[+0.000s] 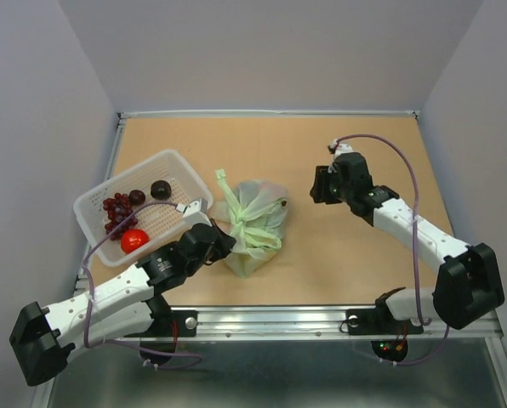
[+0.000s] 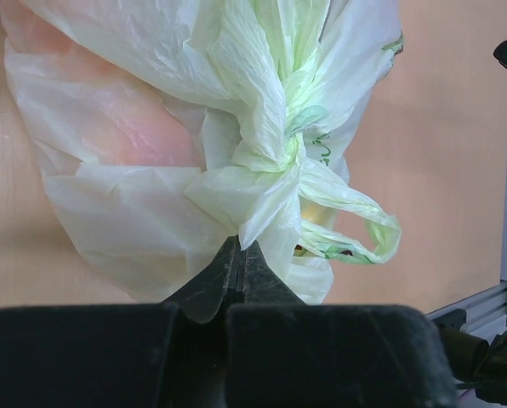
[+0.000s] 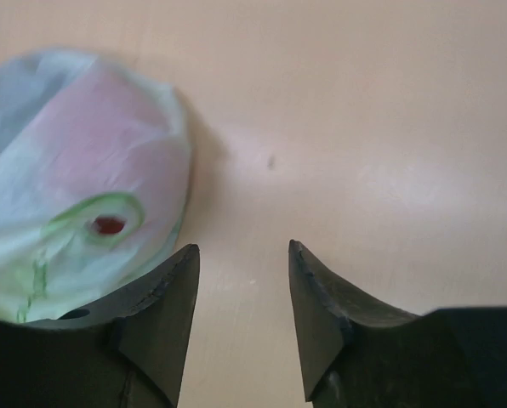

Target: Untie the knot of the plastic bag and take out the fruit

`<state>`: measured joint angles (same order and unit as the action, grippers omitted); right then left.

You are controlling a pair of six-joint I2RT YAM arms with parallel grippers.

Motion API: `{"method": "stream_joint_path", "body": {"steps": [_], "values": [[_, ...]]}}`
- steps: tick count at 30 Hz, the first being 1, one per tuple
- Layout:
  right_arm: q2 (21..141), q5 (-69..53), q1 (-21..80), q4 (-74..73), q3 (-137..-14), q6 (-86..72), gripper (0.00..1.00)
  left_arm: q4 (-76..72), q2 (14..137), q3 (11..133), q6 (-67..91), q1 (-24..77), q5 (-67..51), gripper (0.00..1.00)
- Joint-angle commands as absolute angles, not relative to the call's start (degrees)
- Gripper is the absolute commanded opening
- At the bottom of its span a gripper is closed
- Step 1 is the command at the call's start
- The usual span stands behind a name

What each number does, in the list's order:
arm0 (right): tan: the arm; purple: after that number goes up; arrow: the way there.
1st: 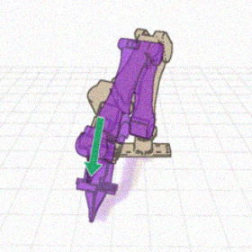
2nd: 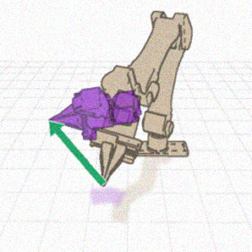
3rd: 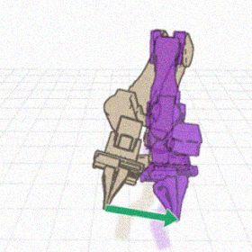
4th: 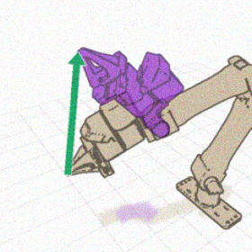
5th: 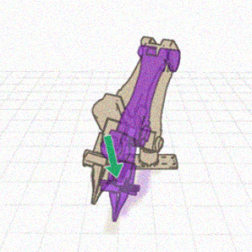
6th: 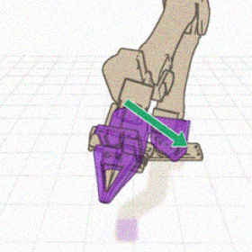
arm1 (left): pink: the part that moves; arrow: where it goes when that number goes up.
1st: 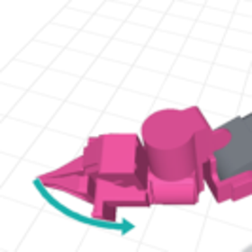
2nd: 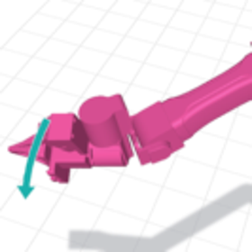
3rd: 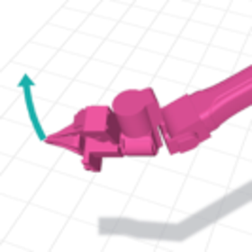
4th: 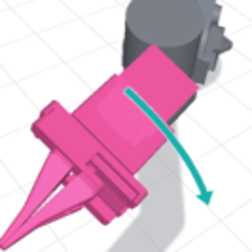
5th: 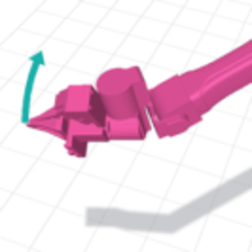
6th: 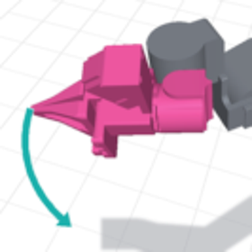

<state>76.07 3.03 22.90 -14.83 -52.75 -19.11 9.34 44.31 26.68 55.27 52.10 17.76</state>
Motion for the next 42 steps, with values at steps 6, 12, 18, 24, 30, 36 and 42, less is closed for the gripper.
{"method": "stream_joint_path", "body": {"steps": [6, 12, 18, 24, 30, 36, 42], "values": [[79.4, -7.6, 41.7, -13.3, -58.4, 13.3, 0.97, 8.2, 50.9, 30.8, 49.7, 52.4, 16.2, 0.00], [86.5, -4.2, 47.4, -12.6, -65.1, 21.8, 0.98, 8.3, 51.9, 32.0, 49.0, 52.4, 14.8, 0.00], [94.4, -0.4, 49.3, -9.9, -69.4, 26.4, 0.97, 8.5, 52.3, 32.3, 48.8, 52.4, 14.0, 0.00], [98.3, 5.2, 49.5, -8.7, -71.2, 27.3, 0.42, 9.7, 52.1, 32.7, 49.7, 52.4, 15.0, 0.00], [92.7, 11.9, 34.9, -8.3, -68.8, 9.6, 0.00, 16.6, 48.0, 33.5, 54.0, 51.2, 25.9, 0.00], [75.5, 18.2, 22.1, -10.2, -60.8, -10.7, 0.00, 15.7, 44.6, 33.5, 52.8, 43.2, 27.0, 0.00], [61.6, 20.5, 18.3, -14.9, -54.8, -21.4, 0.00, 7.4, 52.8, 37.3, 44.9, 29.3, 17.1, 0.00]]}}
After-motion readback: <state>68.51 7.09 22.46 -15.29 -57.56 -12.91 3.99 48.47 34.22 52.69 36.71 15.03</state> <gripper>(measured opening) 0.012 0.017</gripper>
